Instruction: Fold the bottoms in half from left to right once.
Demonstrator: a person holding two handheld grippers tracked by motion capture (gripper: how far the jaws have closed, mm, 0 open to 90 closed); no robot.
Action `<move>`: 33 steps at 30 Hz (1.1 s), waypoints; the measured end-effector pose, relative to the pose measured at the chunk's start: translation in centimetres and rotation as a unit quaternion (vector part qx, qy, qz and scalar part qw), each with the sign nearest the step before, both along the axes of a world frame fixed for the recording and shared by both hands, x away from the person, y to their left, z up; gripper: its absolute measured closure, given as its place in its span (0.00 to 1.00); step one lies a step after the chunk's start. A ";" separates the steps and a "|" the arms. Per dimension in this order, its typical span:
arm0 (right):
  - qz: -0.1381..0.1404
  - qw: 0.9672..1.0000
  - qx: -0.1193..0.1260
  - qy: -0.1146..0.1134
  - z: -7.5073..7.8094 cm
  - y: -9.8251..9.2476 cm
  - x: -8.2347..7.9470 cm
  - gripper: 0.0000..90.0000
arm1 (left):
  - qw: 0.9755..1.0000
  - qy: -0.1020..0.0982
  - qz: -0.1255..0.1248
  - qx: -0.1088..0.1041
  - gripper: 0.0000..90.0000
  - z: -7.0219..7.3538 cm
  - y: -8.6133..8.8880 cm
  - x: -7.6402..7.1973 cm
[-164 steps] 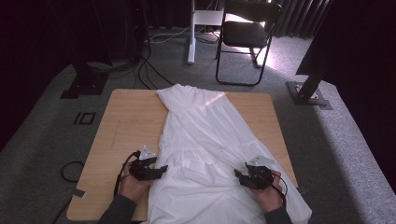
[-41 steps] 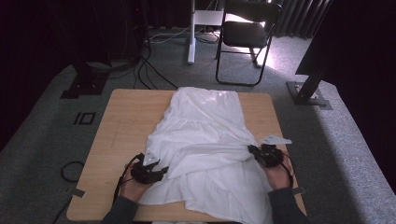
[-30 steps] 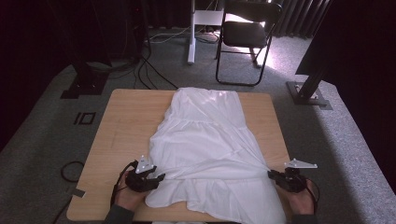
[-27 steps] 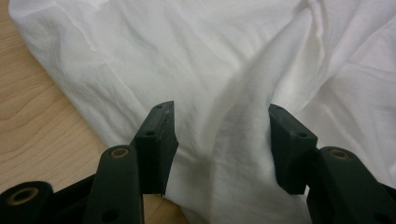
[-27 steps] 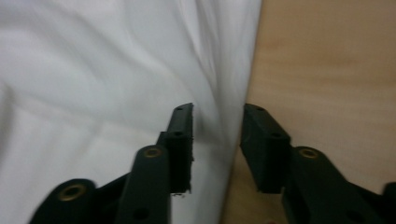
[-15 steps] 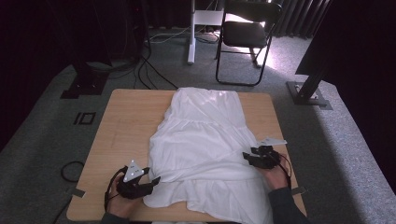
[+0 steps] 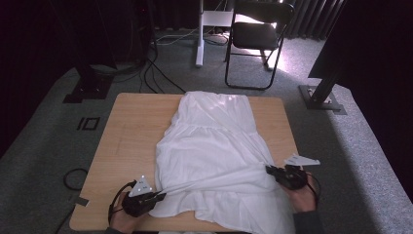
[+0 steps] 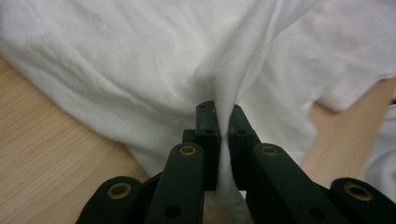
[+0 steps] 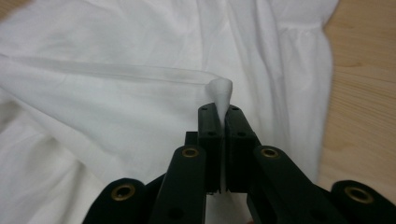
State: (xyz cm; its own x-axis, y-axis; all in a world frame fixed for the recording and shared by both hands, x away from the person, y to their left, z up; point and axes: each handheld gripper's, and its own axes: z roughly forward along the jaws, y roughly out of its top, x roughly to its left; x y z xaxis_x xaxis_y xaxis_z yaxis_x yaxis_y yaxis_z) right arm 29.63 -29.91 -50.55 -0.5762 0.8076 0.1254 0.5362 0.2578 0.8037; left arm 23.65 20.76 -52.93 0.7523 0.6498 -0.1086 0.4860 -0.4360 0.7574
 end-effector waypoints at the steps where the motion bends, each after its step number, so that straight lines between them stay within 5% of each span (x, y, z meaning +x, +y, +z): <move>1: 0.003 1.000 0.004 -0.005 0.3 -0.7 -0.8 0.95 | 1.000 -0.002 -0.005 -0.007 0.97 0.2 0.0 -0.3; 9: -0.003 0.999 0.014 -0.029 0.0 -4.9 -7.4 0.96 | 0.998 -0.014 -0.054 -0.019 0.94 1.3 -1.1 -2.3; 13: 0.012 1.000 0.027 -0.005 -1.5 -6.5 -9.5 0.95 | 0.997 -0.020 -0.065 -0.024 0.79 1.7 -1.0 -2.7; 16: 0.062 0.997 0.045 0.016 -2.5 -7.5 -10.6 0.76 | 0.998 -0.029 -0.046 -0.039 0.64 1.9 -0.5 -2.5; 19: 0.056 0.996 0.073 -0.004 -2.1 -8.2 -10.9 0.58 | 0.998 -0.039 -0.024 -0.048 0.57 2.3 0.0 -2.0; 22: 0.027 0.995 0.089 -0.027 -1.3 -8.2 -9.6 0.54 | 0.998 -0.055 0.001 -0.042 0.54 2.5 -0.1 -0.8; 26: -0.003 0.997 0.068 -0.027 -1.2 -6.4 -5.9 0.55 | 0.996 -0.069 0.051 -0.006 0.49 2.8 -0.6 2.1; 33: -0.017 1.000 0.006 -0.014 -1.8 -1.8 1.8 0.55 | 0.987 -0.089 0.134 0.027 0.44 3.5 -1.0 9.0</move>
